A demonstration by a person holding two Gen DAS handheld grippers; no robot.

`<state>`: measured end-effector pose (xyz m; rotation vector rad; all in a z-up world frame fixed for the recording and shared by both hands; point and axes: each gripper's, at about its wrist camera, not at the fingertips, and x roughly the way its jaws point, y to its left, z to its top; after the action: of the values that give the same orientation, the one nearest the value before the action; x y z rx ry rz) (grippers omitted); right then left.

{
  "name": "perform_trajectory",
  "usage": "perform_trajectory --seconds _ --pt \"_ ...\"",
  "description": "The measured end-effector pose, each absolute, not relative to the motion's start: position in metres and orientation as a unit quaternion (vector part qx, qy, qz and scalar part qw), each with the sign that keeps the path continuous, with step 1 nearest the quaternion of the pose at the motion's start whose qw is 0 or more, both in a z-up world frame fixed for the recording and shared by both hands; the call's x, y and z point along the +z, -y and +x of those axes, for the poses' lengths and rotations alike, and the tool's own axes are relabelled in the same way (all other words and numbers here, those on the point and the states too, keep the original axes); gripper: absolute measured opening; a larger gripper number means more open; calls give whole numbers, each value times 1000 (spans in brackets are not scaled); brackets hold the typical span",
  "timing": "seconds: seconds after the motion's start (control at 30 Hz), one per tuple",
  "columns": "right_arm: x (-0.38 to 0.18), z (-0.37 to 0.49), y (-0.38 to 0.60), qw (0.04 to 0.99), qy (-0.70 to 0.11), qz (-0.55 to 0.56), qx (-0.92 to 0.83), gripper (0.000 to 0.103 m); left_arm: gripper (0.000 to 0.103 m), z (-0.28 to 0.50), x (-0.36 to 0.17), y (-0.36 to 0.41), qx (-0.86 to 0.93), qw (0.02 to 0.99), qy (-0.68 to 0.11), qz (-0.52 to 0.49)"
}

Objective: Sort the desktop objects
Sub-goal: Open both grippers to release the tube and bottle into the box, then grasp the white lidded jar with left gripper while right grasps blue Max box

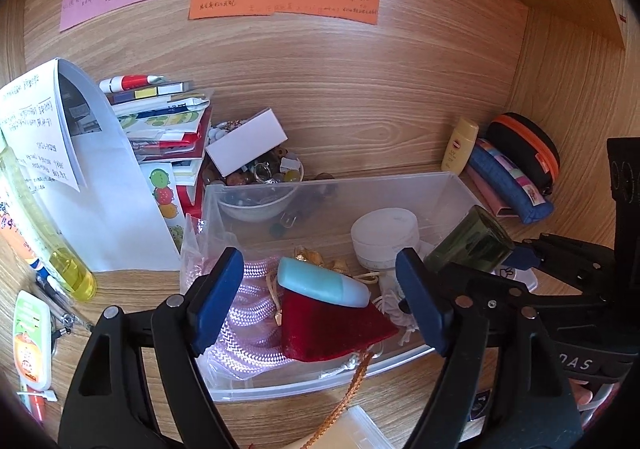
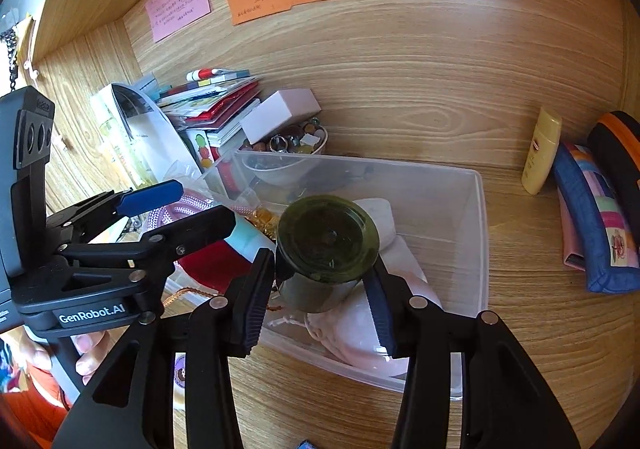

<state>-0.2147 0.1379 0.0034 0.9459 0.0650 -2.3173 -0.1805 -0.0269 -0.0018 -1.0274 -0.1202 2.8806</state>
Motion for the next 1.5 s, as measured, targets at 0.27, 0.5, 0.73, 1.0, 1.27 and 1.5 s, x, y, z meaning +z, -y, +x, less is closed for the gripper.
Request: perform_trajectory --seconds 0.27,0.5,0.73,1.0,1.27,1.5 --pt "13 -214 -149 299 -8 349 -888 62 79 -170 10 29 942 57 59 -325" --pt "22 -203 -151 297 -17 339 -893 62 84 -160 17 23 946 51 46 -317" --pt "23 -191 -158 296 -18 340 -893 63 84 -147 17 23 945 47 45 -321" --pt "23 -170 -169 296 -17 337 -894 72 91 -122 16 24 946 33 38 -322" --pt "11 -148 -179 282 -25 344 -895 74 91 -98 -2 29 935 24 43 -350" --pt "-15 -138 -192 262 -21 379 -887 76 91 -77 -25 24 926 15 48 -375"
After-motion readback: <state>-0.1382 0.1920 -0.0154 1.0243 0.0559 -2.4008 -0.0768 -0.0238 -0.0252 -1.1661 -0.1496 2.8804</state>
